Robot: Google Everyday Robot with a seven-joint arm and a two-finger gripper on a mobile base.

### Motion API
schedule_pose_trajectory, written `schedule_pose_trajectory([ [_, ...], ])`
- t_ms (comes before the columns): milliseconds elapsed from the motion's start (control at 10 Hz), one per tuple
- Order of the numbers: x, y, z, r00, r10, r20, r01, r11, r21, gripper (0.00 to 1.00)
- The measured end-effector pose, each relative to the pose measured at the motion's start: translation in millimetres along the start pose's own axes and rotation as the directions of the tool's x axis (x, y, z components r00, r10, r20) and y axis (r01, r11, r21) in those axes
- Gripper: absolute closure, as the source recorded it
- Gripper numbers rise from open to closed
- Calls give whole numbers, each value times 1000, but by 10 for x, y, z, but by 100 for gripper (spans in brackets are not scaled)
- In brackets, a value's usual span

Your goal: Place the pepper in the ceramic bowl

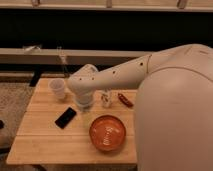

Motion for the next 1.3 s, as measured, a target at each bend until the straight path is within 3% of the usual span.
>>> schedule_pose_trajectory([
  [300,56,-34,-29,1000,16,-4,-16,1000,15,20],
  [600,403,30,-91,997,79,-13,-79,997,14,20],
  [1000,781,409,-117,981,190,-39,-191,981,-23,20],
  [1300,1108,584,-6,961,264,-82,-269,962,-49,20],
])
